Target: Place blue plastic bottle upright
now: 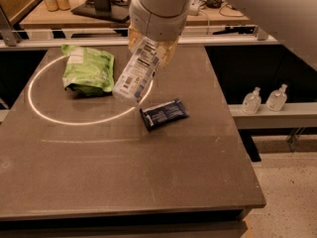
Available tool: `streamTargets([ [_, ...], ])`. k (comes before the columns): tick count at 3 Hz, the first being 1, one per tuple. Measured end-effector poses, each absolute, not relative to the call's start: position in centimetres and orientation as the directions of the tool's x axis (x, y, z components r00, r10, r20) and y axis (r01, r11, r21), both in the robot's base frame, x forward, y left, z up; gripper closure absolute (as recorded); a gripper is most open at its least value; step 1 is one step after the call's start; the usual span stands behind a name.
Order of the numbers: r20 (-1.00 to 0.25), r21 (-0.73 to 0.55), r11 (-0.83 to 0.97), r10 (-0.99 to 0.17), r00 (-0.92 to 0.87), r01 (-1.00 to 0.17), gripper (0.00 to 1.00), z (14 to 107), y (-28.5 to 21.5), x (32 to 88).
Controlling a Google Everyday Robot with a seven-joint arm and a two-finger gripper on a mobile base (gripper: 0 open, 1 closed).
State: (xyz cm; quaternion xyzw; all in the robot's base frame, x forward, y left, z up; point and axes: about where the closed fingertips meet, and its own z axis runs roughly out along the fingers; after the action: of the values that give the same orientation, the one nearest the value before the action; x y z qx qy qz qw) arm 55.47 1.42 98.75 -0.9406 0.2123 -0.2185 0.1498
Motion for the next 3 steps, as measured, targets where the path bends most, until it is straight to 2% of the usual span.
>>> streamTargets([
  [2,0.515,-0.397,-0.913,-0.304,0.801,-0.092,1.00,101.9,0.1,60.7],
  [3,0.633,-0.408,-0.907,-0.201,0.747,0.101,1.00,101.9,-1.0,64.3],
])
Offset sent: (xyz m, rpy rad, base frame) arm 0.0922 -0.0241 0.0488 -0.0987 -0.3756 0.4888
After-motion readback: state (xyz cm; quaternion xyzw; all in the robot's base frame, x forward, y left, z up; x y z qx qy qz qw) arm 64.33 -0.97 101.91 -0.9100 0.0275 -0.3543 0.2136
